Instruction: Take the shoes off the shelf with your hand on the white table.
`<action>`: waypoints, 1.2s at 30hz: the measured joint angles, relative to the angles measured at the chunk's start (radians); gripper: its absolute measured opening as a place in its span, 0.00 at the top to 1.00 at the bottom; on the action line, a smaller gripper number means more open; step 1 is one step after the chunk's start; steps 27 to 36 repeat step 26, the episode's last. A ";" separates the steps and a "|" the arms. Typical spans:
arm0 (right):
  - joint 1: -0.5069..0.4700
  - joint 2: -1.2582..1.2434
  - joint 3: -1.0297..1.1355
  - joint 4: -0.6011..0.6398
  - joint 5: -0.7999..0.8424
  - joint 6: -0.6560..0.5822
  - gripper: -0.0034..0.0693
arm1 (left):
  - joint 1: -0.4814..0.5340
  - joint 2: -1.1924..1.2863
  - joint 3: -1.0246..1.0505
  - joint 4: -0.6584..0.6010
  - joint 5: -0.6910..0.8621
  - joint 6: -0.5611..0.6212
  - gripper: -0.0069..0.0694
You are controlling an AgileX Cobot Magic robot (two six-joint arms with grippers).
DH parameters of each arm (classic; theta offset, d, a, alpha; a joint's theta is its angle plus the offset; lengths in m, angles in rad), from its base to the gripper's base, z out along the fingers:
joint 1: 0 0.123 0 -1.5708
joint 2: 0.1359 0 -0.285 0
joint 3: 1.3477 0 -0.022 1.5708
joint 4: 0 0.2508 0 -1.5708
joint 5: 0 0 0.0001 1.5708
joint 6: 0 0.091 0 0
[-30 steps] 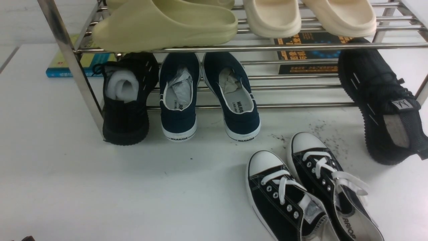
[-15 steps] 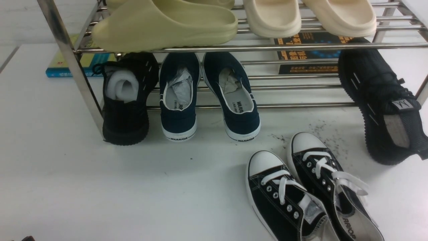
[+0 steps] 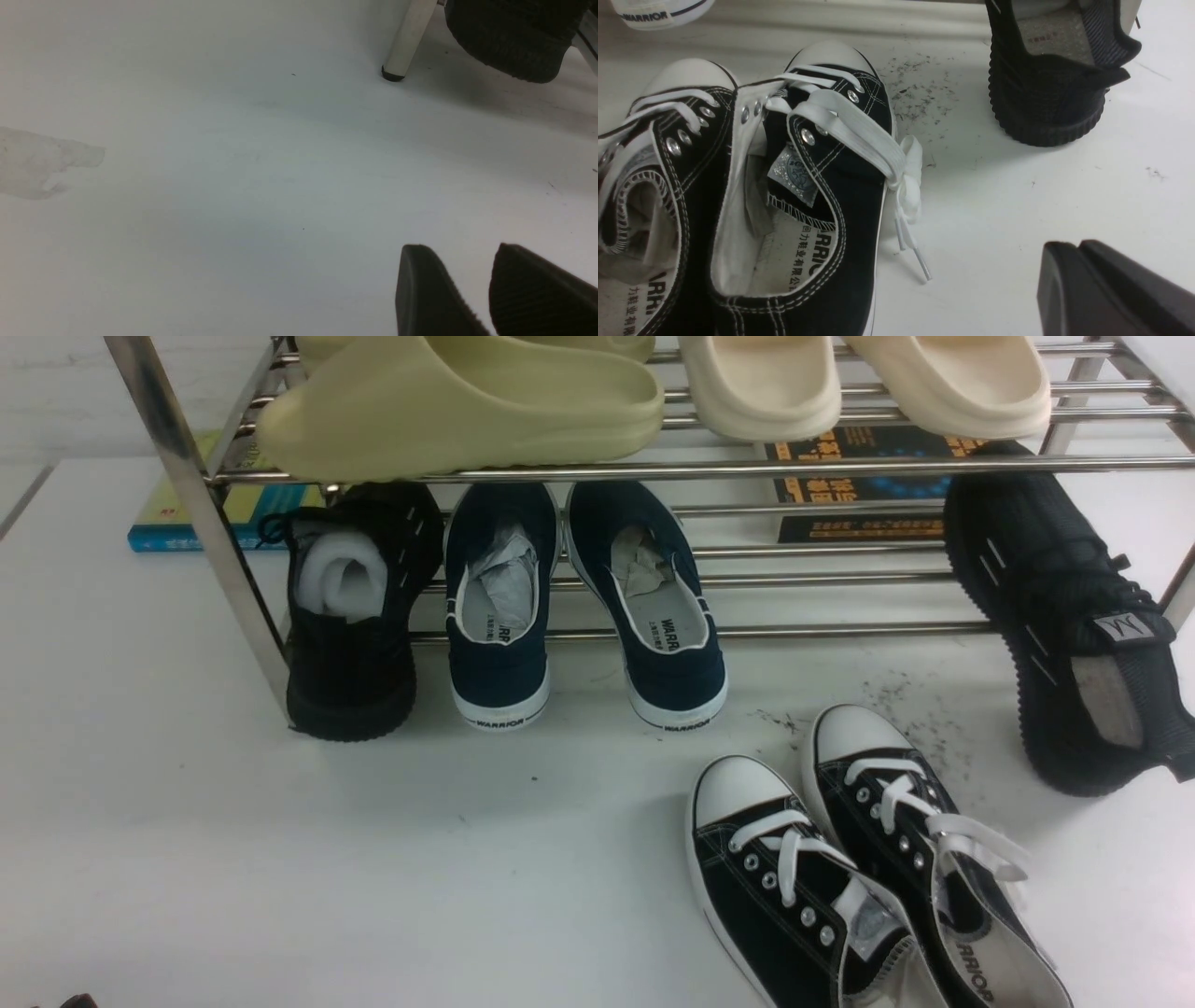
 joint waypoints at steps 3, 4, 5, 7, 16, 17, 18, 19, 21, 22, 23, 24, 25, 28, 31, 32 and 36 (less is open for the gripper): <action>0.000 0.000 0.000 0.000 0.000 0.001 0.87 | 0.000 0.000 0.000 0.000 0.000 0.000 0.59; 0.000 0.000 0.000 0.000 0.000 0.001 0.87 | 0.000 0.000 0.000 0.000 0.000 0.000 0.59; 0.000 0.000 0.000 0.000 0.000 0.001 0.87 | 0.000 0.000 0.000 0.000 0.000 0.000 0.59; 0.000 0.000 0.000 -0.002 0.000 0.001 0.87 | 0.000 0.000 0.000 0.000 0.000 0.000 0.59; 0.000 0.000 0.000 -0.002 -0.001 0.001 0.85 | 0.000 0.000 0.000 0.000 0.000 0.000 0.59; 0.000 0.000 0.000 -0.002 -0.001 0.001 0.84 | 0.000 0.000 0.000 0.000 0.000 0.000 0.59; 0.000 0.000 0.000 -0.002 -0.001 0.001 0.84 | 0.000 0.000 0.000 0.000 0.000 0.000 0.59; 0.000 0.000 0.000 -0.002 -0.001 0.001 0.84 | 0.000 0.000 0.000 0.000 0.000 0.000 0.59; 0.000 0.000 0.000 -0.002 -0.001 0.001 0.84 | 0.000 0.000 0.000 0.000 0.000 0.000 0.59; 0.000 0.000 0.000 -0.002 -0.001 0.001 0.84 | 0.000 0.000 0.000 0.000 0.000 0.000 0.59; 0.000 0.000 0.000 -0.002 -0.001 0.001 0.84 | 0.000 0.000 0.000 0.000 0.000 0.000 0.59; 0.000 0.000 0.000 -0.002 -0.001 0.001 0.84 | 0.000 0.000 0.000 0.000 0.000 0.000 0.59; 0.000 0.000 0.000 -0.002 -0.001 0.001 0.83 | 0.000 0.000 0.000 0.000 0.000 0.000 0.59; 0.000 0.000 0.000 -0.002 -0.001 0.001 0.83 | 0.000 0.000 0.000 0.000 0.000 0.000 0.59; 0.000 0.000 0.000 -0.002 -0.001 0.001 0.83 | 0.000 0.000 0.000 0.000 0.000 0.000 0.59; 0.000 0.000 0.000 -0.002 -0.001 0.001 0.83 | 0.000 0.000 0.000 0.000 0.000 0.000 0.59; 0.000 0.000 0.000 -0.002 -0.001 0.001 0.83 | 0.000 0.000 0.000 0.000 0.000 0.000 0.59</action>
